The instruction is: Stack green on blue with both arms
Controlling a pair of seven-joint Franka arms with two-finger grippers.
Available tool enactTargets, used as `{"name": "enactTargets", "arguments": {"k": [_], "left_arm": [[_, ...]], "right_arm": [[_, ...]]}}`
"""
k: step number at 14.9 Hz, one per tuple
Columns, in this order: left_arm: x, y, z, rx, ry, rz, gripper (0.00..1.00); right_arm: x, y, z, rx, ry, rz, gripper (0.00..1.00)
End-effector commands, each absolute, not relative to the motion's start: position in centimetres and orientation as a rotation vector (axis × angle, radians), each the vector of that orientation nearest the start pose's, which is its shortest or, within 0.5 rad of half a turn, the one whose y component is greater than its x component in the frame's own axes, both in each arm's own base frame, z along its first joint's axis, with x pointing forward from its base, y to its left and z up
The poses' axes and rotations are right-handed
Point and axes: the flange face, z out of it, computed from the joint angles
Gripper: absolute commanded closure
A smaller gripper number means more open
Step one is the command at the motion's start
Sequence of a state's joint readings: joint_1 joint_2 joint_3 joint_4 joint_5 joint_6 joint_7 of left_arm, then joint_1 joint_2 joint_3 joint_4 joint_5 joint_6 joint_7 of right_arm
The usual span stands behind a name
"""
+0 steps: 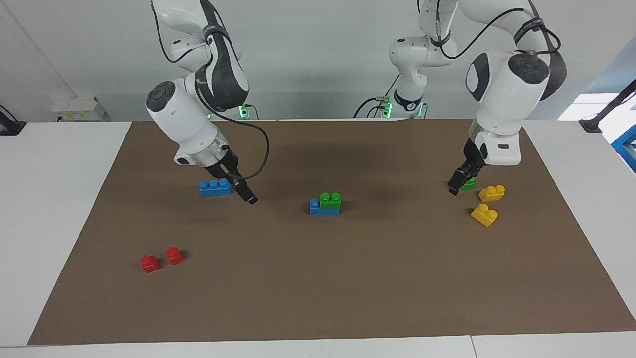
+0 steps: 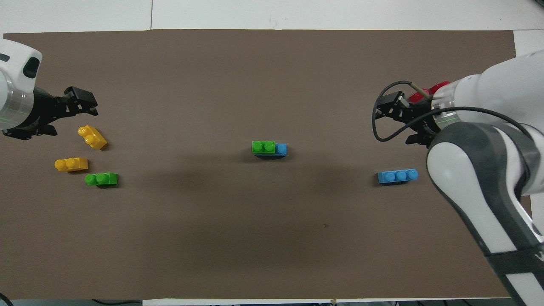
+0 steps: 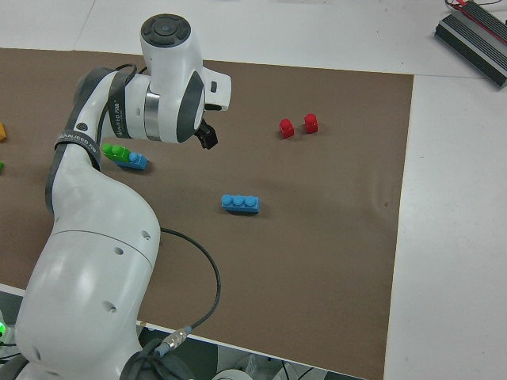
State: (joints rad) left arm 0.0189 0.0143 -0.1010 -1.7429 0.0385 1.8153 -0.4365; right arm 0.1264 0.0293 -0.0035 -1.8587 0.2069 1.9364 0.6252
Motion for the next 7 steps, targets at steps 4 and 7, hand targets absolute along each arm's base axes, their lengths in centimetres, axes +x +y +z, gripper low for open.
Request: {"name": "enactTargets", "arguments": {"k": [4,7], "left_arm": [[54.1,-2.3,60.0,-3.105,-0.261,0.002,0.00],[53.3,-2.7,61.9,-3.105,-0.244,0.024,0.00]], "right_arm": [[53.8,3.5,58.4,-3.093,0.316,-0.004,0.00],[52.6,1.5,60.8,-3.114,0.224,0.027,0.00]]}}
